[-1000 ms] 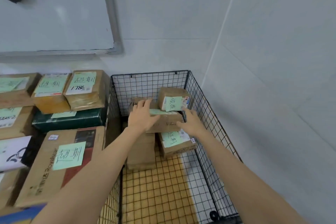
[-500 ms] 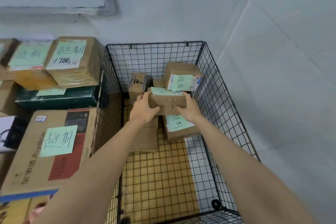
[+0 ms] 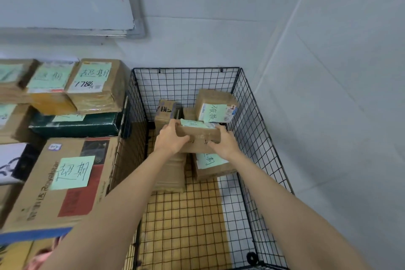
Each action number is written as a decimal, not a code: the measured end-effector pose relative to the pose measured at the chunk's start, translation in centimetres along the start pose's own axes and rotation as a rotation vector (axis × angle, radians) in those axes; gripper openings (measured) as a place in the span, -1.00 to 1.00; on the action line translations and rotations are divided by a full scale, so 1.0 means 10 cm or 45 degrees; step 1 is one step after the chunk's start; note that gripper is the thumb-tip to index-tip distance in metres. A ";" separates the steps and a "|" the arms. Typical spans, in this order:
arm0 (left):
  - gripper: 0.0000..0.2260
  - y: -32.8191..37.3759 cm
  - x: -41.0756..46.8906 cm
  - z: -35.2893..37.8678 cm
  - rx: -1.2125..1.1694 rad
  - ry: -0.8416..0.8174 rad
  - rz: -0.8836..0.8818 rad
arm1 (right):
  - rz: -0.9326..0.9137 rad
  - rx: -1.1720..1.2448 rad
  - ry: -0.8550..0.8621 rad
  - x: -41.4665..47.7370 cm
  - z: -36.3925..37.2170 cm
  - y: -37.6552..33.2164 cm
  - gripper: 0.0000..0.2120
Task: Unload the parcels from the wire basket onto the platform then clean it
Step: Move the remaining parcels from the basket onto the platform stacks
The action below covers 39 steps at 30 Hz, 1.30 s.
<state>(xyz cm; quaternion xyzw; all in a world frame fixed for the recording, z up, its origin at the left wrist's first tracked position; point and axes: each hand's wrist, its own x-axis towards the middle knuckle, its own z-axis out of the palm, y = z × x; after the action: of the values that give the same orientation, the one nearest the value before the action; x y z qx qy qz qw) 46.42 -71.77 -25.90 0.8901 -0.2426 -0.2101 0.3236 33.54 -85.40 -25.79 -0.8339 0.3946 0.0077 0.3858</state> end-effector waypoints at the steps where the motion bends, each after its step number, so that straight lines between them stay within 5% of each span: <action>1: -0.49 0.02 -0.03 -0.03 0.004 0.006 0.002 | -0.010 -0.009 -0.001 -0.03 -0.02 -0.01 -0.35; 13: -0.40 0.47 -0.43 -0.58 -0.175 0.179 0.048 | -0.263 0.045 0.181 -0.47 -0.60 -0.46 -0.44; 27: -0.22 1.15 -1.14 -1.50 -0.465 0.392 0.493 | -0.761 0.238 0.586 -1.03 -1.41 -1.12 -0.34; 39: -0.12 1.12 -1.37 -1.71 -0.424 0.509 0.754 | -0.976 0.364 0.636 -1.27 -1.72 -1.32 -0.30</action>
<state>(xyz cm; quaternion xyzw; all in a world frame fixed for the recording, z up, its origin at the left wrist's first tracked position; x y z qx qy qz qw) 41.28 -63.42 -3.34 0.7402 -0.3836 0.0334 0.5512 28.56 -83.10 -1.27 -0.8342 0.1364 -0.3902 0.3651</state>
